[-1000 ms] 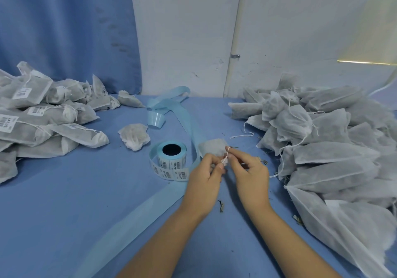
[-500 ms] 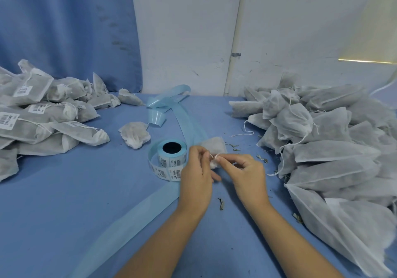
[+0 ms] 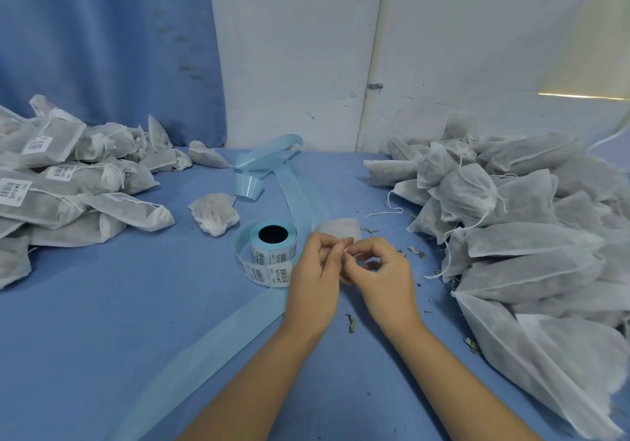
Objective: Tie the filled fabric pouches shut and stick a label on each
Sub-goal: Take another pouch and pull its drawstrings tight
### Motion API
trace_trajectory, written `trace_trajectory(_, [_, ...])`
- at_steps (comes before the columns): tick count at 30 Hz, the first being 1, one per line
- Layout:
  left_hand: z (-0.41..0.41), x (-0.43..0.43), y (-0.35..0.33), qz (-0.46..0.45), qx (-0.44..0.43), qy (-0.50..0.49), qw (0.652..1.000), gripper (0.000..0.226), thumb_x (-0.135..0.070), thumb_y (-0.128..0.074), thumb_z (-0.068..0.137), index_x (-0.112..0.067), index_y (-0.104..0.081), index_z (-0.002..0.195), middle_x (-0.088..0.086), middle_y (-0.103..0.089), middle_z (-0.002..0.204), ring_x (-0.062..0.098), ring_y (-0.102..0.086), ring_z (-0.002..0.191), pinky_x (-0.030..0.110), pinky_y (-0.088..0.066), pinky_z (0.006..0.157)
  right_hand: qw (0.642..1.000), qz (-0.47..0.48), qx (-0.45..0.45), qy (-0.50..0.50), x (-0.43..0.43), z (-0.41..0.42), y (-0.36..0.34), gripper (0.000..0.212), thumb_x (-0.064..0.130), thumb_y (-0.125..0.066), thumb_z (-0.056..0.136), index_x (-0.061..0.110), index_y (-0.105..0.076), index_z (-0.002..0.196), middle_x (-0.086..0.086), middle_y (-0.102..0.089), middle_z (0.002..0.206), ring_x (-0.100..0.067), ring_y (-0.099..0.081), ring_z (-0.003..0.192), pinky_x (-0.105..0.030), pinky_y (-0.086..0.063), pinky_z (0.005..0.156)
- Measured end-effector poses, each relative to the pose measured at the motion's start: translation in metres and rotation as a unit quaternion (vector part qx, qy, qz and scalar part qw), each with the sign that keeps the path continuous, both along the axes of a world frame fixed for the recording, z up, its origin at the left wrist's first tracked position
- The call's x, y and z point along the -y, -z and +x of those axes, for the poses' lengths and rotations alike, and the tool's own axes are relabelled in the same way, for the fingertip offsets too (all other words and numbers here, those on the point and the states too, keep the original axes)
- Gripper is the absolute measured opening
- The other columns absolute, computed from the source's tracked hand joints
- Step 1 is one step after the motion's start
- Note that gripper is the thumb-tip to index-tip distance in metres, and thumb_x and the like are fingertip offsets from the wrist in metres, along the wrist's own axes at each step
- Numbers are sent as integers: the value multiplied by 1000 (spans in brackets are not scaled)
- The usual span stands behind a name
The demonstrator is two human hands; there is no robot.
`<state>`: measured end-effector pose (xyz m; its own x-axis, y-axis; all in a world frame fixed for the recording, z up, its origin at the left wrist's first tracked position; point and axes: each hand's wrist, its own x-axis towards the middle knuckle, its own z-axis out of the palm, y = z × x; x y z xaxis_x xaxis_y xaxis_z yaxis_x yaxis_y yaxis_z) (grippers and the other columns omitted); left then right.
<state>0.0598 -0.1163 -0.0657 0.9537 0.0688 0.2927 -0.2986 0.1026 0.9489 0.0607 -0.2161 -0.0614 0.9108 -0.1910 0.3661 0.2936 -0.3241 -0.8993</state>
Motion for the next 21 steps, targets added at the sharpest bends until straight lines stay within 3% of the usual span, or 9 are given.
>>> trace_trajectory(2, [0, 0, 1, -7, -2, 5, 1000, 17, -7, -46, 99, -17, -52, 87, -9, -73, 99, 14, -70, 93, 34, -54, 87, 999, 50, -14, -13, -2, 0, -1, 14, 6, -72, 80, 15, -66, 73, 0, -66, 82, -10, -61, 76, -17, -47, 72])
trace_trajectory(5, [2, -1, 1, -17, -2, -3, 1000, 16, -7, -46, 99, -17, -53, 89, -4, -71, 104, 17, -69, 98, 36, -52, 92, 994, 105, -26, -17, -4, 0, -2, 16, 4, -73, 80, 16, -66, 71, -2, -60, 90, -2, -55, 70, -9, -43, 67])
trace_trajectory(7, [1, -1, 0, -14, 2, -10, 1000, 16, -6, -46, 99, -17, -53, 89, -3, -71, 102, 16, -68, 97, 32, -53, 89, 989, 135, -56, -23, -5, 0, -4, 16, 7, -71, 81, 18, -67, 71, -3, -60, 92, -5, -54, 70, -9, -43, 64])
trace_trajectory(12, [0, -4, -2, 44, 27, -20, 998, 19, -8, -47, 99, -20, -53, 85, -9, -65, 79, 2, -61, 72, 12, -47, 67, 954, 231, -146, -125, 2, -1, -11, 15, 6, -62, 87, 10, -66, 73, 4, -65, 69, -3, -50, 57, -10, -40, 55])
trace_trajectory(17, [0, -9, -3, 88, 32, -10, 996, 19, -14, -50, 98, -25, -54, 83, -9, -63, 77, 2, -56, 69, 13, -44, 68, 934, 267, -164, -172, 7, 0, -15, 22, 5, -55, 86, 11, -62, 65, 4, -54, 59, -9, -41, 54, -19, -34, 56])
trace_trajectory(19, [0, -10, -2, 93, 35, -7, 995, 19, -15, -51, 98, -25, -55, 83, -14, -62, 74, 0, -56, 69, 12, -44, 68, 908, 320, -182, -201, 9, 1, -16, 9, 13, -59, 76, 10, -62, 69, 2, -53, 63, -9, -42, 54, -19, -37, 56])
trace_trajectory(21, [0, -9, -2, 97, 36, -3, 995, 18, -14, -51, 97, -24, -56, 83, -18, -62, 72, -3, -55, 67, 12, -44, 66, 876, 376, -193, -233, 10, 2, -15, 10, 18, -58, 71, 9, -63, 70, 1, -54, 66, -8, -45, 55, -18, -41, 55])
